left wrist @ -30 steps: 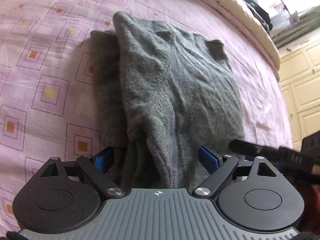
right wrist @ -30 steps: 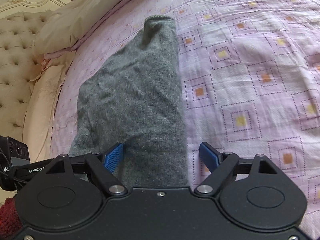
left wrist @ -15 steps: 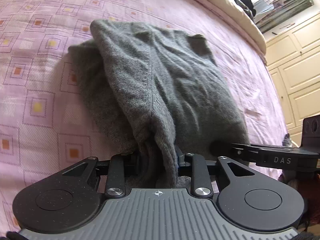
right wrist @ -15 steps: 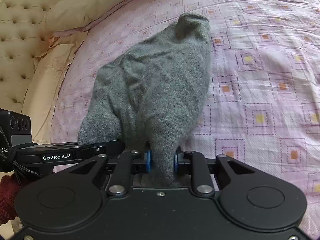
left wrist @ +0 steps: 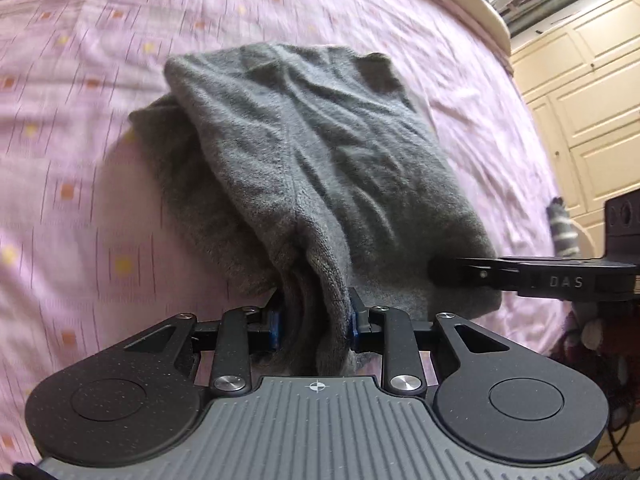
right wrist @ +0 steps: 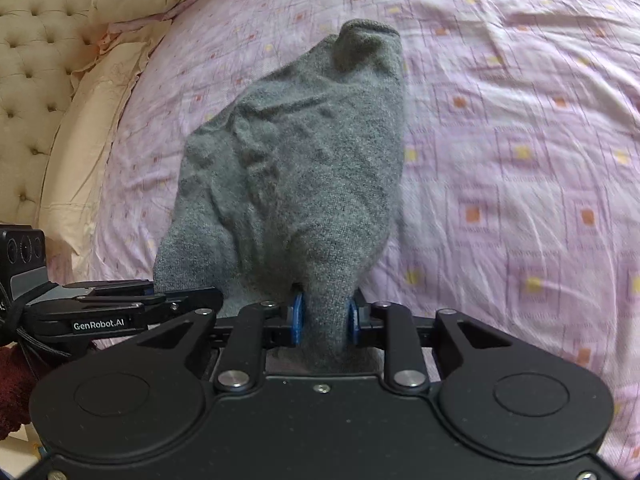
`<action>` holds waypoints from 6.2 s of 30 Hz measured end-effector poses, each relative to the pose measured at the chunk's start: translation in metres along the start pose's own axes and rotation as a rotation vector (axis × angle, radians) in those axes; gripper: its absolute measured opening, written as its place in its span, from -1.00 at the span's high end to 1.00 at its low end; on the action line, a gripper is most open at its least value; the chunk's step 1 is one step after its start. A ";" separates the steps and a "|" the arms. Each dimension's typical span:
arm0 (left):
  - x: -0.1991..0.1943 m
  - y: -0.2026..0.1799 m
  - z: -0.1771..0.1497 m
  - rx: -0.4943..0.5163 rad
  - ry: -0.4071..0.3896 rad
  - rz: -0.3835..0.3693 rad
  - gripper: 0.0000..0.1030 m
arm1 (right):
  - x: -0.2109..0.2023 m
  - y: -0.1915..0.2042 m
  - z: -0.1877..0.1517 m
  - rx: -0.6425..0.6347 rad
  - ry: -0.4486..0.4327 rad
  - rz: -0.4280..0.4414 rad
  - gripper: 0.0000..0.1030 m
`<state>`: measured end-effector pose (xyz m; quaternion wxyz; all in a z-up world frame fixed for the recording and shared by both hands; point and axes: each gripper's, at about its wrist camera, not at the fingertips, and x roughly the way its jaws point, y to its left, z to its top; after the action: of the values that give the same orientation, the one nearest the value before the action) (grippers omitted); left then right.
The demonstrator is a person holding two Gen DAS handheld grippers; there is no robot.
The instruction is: Fold small clothes
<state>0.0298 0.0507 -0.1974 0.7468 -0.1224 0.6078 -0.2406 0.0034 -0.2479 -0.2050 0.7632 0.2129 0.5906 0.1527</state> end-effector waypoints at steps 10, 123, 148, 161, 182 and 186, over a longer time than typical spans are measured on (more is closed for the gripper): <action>-0.009 0.021 -0.030 -0.168 -0.031 0.201 0.38 | -0.029 -0.011 -0.014 -0.097 -0.057 -0.092 -0.09; -0.110 -0.174 -0.079 -0.085 -0.300 0.576 -0.97 | -0.166 0.052 -0.066 -0.249 -0.372 -0.282 -0.98; -0.101 -0.171 -0.075 -0.112 -0.248 0.589 -0.96 | -0.157 0.042 -0.061 -0.222 -0.321 -0.244 -0.98; -0.095 -0.169 -0.072 -0.120 -0.219 0.581 -0.96 | -0.153 0.040 -0.059 -0.208 -0.310 -0.233 -0.98; -0.088 -0.169 -0.069 -0.120 -0.197 0.578 -0.96 | -0.144 0.033 -0.055 -0.154 -0.284 -0.189 -0.98; -0.087 -0.169 -0.068 -0.118 -0.195 0.579 -0.96 | -0.142 0.033 -0.054 -0.150 -0.278 -0.185 -0.98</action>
<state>-0.0838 -0.0425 -0.0587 0.8306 -0.0100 0.5560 0.0307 -0.0850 -0.2800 -0.0810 0.8620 0.1192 0.4836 0.0945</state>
